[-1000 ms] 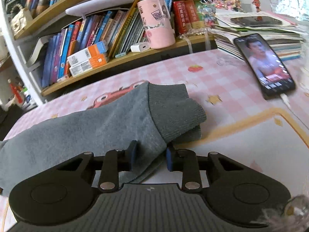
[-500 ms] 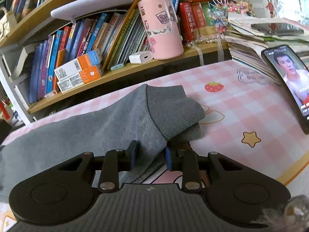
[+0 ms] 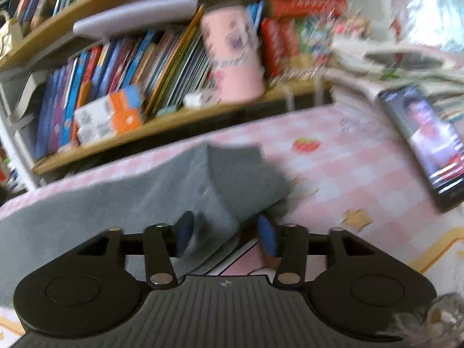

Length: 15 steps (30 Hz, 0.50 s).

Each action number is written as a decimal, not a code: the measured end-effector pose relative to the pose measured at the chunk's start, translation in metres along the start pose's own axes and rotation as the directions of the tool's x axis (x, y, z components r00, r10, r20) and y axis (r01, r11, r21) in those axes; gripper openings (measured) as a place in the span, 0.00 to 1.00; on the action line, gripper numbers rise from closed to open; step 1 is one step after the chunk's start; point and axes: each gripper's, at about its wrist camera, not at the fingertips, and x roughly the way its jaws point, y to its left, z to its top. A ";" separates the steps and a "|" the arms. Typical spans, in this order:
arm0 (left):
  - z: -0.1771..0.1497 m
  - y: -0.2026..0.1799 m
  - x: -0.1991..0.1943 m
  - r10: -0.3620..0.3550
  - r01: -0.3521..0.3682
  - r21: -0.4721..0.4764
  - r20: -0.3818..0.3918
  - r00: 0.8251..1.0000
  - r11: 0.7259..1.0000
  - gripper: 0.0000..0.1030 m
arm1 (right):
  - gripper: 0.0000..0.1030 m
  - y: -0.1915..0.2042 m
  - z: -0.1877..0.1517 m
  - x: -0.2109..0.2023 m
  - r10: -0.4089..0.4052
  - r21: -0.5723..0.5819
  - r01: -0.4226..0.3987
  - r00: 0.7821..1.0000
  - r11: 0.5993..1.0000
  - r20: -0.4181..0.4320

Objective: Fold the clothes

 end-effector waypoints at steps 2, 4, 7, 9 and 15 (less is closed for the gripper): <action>-0.001 0.000 -0.001 0.006 -0.006 0.004 0.006 1.000 1.000 0.66 | 0.62 0.000 0.004 -0.012 -0.037 0.001 0.037 0.996 0.999 0.075; -0.002 -0.002 0.000 0.018 -0.018 0.022 0.007 1.000 1.000 0.66 | 0.66 0.005 0.005 -0.024 -0.077 -0.018 0.080 0.985 0.997 0.156; -0.005 -0.008 0.004 0.049 -0.049 0.078 0.003 0.999 0.996 0.66 | 0.69 0.026 0.000 -0.034 -0.070 -0.115 0.098 0.972 0.988 0.226; -0.007 -0.014 0.006 0.061 -0.061 0.126 0.003 0.998 0.990 0.72 | 0.72 0.045 -0.005 -0.035 -0.017 -0.196 0.066 0.970 0.978 0.241; -0.008 -0.016 0.006 0.056 -0.056 0.152 0.003 0.998 0.987 0.74 | 0.82 0.119 -0.021 -0.010 0.180 -0.422 -0.120 0.978 0.898 0.104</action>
